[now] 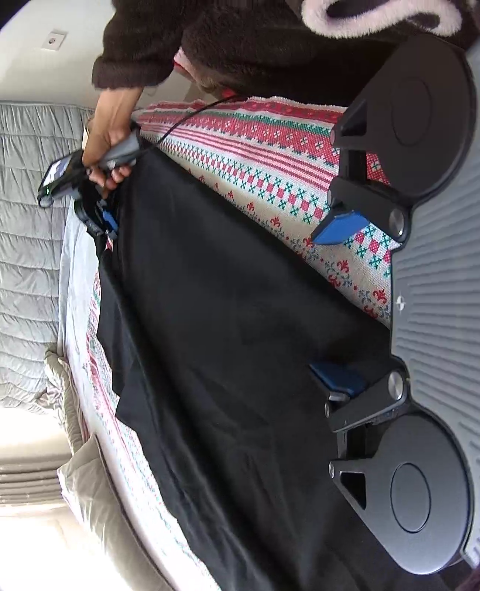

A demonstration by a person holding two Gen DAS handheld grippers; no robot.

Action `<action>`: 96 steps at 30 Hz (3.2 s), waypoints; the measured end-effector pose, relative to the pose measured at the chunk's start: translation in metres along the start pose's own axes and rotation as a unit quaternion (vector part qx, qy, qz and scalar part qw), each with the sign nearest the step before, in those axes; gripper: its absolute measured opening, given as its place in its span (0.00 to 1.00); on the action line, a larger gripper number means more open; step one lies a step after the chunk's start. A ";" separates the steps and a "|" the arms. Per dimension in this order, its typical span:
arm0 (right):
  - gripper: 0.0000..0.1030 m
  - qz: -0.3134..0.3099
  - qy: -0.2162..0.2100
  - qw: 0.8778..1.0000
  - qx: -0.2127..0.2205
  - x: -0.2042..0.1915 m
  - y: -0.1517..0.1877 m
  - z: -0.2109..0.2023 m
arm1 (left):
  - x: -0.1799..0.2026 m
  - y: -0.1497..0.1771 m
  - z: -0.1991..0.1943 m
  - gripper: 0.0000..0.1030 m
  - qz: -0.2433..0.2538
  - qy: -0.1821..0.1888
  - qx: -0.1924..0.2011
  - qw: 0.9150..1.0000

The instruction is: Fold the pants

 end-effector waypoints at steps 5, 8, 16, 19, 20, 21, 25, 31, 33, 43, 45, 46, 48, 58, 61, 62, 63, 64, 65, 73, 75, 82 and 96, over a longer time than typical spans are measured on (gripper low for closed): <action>0.18 0.046 0.015 0.999 -0.004 0.006 -0.010 0.003 | -0.002 -0.009 -0.003 0.83 -0.021 0.012 0.003 1.000; 0.35 0.110 -0.013 0.994 -0.010 0.011 -0.019 -0.013 | -0.014 -0.037 -0.008 0.84 -0.043 0.013 0.034 0.998; 0.41 0.207 -0.084 0.975 0.010 0.019 -0.027 -0.035 | -0.055 -0.153 0.030 0.99 -0.035 -0.042 0.093 0.994; 0.42 0.168 -0.089 0.982 0.001 0.014 -0.030 -0.015 | -0.067 -0.192 0.068 0.99 -0.038 -0.056 0.092 0.993; 0.42 0.157 -0.087 0.984 -0.003 0.014 -0.032 -0.008 | -0.070 -0.202 0.081 0.99 -0.030 -0.058 0.091 0.994; 0.42 0.147 -0.085 0.986 -0.004 0.013 -0.036 -0.002 | -0.072 -0.213 0.095 1.00 -0.020 -0.060 0.087 0.994; 0.42 0.090 -0.106 0.990 -0.011 0.010 -0.038 0.016 | -0.079 -0.245 0.166 1.00 0.021 -0.058 0.059 0.996; 0.40 0.065 -0.142 0.988 0.008 0.004 -0.023 0.036 | -0.099 -0.272 0.282 0.94 0.016 -0.035 0.000 0.999; 0.40 0.051 -0.140 0.989 0.024 0.001 -0.020 0.042 | -0.100 -0.278 0.319 0.89 0.010 -0.020 -0.019 1.000; 0.21 0.095 -0.193 0.975 0.056 0.017 -0.014 0.043 | -0.102 -0.316 0.421 0.32 -0.037 0.065 -0.040 0.996; 0.16 0.101 -0.200 0.973 0.054 0.017 -0.014 0.042 | -0.101 -0.318 0.427 0.16 -0.055 0.078 -0.040 0.995; 0.13 0.100 -0.202 0.973 0.055 0.017 -0.013 0.041 | -0.100 -0.318 0.427 0.14 -0.057 0.079 -0.037 0.995; 0.10 0.101 -0.201 0.972 0.061 0.017 -0.013 0.038 | -0.097 -0.319 0.423 0.12 -0.052 0.076 -0.019 0.996; 0.08 0.053 -0.115 0.980 0.154 0.004 -0.029 0.012 | -0.069 -0.364 0.395 0.11 0.010 0.050 0.110 0.993; 0.08 0.037 -0.088 0.986 0.134 0.000 -0.026 0.023 | -0.062 -0.361 0.414 0.11 0.024 0.040 0.102 0.994; 0.08 0.035 -0.085 0.987 0.130 0.001 -0.026 0.026 | -0.059 -0.355 0.424 0.11 0.030 0.035 0.095 0.994; 0.09 0.037 -0.082 0.988 0.125 0.003 -0.025 0.028 | -0.057 -0.350 0.432 0.11 0.033 0.032 0.089 0.995; 0.12 0.042 -0.080 0.988 0.121 0.005 -0.025 0.030 | -0.055 -0.343 0.442 0.11 0.036 0.026 0.081 0.996; 0.17 0.050 -0.077 0.989 0.119 0.008 -0.025 0.031 | -0.053 -0.336 0.452 0.11 0.039 0.015 0.072 0.997; 0.30 0.166 -0.080 0.972 0.143 0.059 -0.028 0.019 | -0.054 -0.334 0.452 0.39 0.025 -0.037 0.089 0.995; 0.34 0.175 -0.095 0.971 0.132 0.060 -0.026 0.023 | -0.051 -0.334 0.439 0.49 0.021 -0.038 0.088 0.995; 0.53 0.103 -0.079 0.981 0.143 0.037 -0.024 0.017 | -0.050 -0.304 0.356 0.71 0.005 -0.048 0.084 0.995; 0.79 -0.006 -0.118 0.989 0.092 -0.032 -0.024 -0.027 | -0.130 -0.214 0.111 0.92 -0.086 -0.232 0.048 0.968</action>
Point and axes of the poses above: each gripper's, at about its wrist camera, not at the fingertips, and z roughly the way its jaws point, x to its right, y to its underside, the point moved 3 cm from there along z, roughly the way its jaws point, and after that the axes turned 9 degrees about x, right-handed, at the moved point
